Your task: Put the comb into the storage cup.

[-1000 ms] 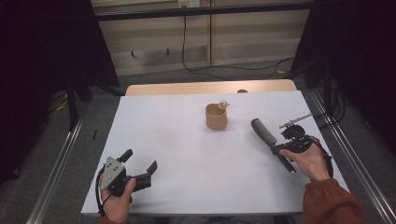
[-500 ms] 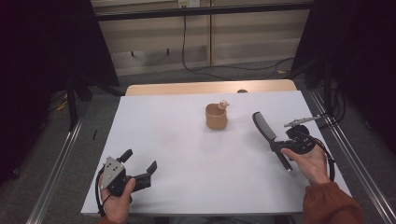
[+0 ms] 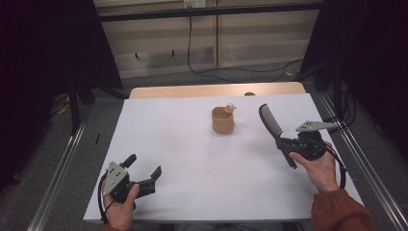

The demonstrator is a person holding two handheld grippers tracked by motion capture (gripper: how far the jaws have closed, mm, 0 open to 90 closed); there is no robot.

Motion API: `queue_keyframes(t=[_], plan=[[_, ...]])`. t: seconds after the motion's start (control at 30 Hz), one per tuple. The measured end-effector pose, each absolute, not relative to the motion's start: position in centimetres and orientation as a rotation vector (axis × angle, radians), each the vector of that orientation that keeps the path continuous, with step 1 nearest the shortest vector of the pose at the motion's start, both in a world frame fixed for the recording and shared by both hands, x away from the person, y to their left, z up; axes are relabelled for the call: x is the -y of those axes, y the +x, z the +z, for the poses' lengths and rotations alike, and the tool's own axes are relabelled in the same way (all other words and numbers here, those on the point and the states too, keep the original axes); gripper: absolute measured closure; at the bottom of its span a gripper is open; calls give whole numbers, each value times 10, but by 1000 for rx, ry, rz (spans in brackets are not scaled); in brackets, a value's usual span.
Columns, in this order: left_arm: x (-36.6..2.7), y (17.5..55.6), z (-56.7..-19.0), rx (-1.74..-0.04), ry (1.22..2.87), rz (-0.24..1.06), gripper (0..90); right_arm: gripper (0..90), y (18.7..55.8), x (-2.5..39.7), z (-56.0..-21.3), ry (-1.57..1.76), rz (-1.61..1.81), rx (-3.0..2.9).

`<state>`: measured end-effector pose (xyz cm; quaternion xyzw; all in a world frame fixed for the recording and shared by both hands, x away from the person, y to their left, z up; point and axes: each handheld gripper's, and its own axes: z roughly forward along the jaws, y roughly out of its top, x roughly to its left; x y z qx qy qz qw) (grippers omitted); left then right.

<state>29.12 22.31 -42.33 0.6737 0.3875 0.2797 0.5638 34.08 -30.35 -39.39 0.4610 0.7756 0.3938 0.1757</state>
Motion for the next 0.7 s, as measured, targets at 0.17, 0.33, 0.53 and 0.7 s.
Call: queue_keyframes(t=[0.17,0.33,0.53,0.7], plan=[[-223,291,-423,-909,1586,660,22,732,340,304,-394,1288,1164,-2167],[-223,291,-423,-911,1583,658,22,732,340,307,-395,1280,1236,-2133],[-223,291,-423,-911,1583,659,22,732,338,307,-395,1236,1309,-2090],[-223,291,-423,-910,1585,659,22,732,337,304,-392,1188,1363,-2064]])
